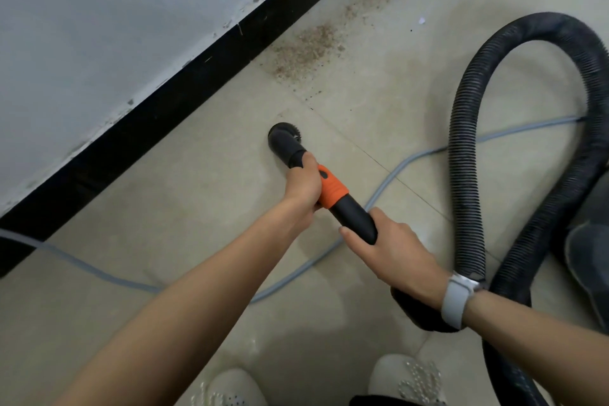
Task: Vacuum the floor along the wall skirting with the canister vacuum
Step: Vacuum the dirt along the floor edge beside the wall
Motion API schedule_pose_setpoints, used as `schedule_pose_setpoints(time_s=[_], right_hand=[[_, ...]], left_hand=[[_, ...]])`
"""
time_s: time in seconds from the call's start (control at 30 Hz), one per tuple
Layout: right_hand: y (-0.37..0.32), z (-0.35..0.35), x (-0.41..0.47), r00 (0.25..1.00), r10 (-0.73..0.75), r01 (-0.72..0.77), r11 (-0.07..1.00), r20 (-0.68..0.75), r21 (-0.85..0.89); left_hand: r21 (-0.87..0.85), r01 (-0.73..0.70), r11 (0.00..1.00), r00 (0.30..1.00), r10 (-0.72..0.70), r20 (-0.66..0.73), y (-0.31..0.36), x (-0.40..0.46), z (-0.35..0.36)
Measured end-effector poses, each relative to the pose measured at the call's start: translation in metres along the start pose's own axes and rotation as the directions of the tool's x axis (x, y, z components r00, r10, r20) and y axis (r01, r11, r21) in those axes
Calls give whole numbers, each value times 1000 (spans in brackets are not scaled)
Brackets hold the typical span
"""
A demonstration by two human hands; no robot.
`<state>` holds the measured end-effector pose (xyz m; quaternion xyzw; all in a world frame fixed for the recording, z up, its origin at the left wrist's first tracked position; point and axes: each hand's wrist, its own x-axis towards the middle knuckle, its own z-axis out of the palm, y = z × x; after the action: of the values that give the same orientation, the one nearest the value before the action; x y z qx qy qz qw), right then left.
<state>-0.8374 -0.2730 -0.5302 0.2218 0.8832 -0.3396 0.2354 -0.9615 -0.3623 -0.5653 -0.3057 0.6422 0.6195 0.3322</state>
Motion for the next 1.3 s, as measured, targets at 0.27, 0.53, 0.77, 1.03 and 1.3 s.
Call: schedule_pose_setpoints(time_s=[0.27, 0.53, 0.77, 1.03, 1.3], right_hand=[[-23, 3, 26, 999, -47, 48, 999, -27, 24], [-8, -8, 34, 997, 55, -48, 990, -52, 136], [-37, 1, 48, 992, -116, 115, 993, 47, 9], [-28, 1, 33, 975, -155, 153, 988, 160, 23], [-3, 7, 0, 980, -127, 133, 991, 156, -27]], left_hand=[[12, -31, 999, 999, 31, -23, 26, 22, -12], [76, -51, 996, 995, 45, 86, 35, 29, 19], [-62, -70, 996, 996, 67, -51, 37, 38, -25], [-124, -31, 992, 995, 18, -102, 15, 16, -38], [-36, 14, 999, 997, -17, -69, -19, -3, -36]])
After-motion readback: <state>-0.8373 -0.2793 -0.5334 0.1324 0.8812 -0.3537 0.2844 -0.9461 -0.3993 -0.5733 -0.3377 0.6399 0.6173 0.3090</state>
